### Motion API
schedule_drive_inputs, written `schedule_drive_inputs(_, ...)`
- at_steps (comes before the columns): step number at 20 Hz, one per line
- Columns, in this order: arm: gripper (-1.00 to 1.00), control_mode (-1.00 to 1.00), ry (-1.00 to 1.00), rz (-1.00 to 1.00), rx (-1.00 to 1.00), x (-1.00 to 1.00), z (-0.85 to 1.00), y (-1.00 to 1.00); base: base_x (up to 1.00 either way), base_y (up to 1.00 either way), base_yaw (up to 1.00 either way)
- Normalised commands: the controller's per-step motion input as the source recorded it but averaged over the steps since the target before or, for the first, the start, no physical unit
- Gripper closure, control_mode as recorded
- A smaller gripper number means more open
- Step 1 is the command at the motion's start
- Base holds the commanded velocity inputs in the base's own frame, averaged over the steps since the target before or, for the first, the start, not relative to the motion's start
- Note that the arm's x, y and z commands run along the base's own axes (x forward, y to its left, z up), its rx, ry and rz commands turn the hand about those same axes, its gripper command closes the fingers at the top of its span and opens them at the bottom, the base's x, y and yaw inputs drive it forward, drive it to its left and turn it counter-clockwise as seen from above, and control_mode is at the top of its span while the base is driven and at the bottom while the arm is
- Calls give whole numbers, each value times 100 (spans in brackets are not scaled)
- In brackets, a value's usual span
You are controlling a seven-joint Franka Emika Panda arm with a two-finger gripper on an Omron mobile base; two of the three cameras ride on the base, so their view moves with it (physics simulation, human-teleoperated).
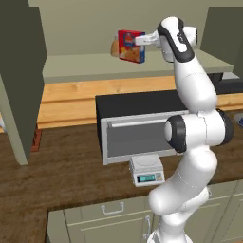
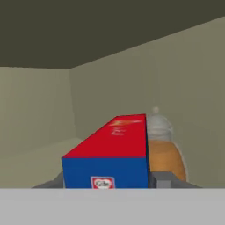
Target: Pick the boxed food and place it on the digital scale for weighing, and close the cabinet.
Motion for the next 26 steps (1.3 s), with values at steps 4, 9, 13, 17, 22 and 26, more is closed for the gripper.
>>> schedule_drive_inputs(4,100,-100,-13,0,4,-25,-25,2,0,0,0)
schedule_drive_inputs(9,100,-100,-27,0,12,-85,-27,1,0,0,0)
schedule_drive_inputs(13,100,-100,-24,-1,6,-100,1,23,0,0,0)
schedule_drive_inputs(17,100,-100,-7,-9,0,-100,21,48,0,0,0)
schedule_drive_inputs(22,100,-100,12,-5,0,-100,42,3,0,0,0)
schedule_drive_inputs(26,100,-100,26,-1,0,-100,21,-15,0,0,0)
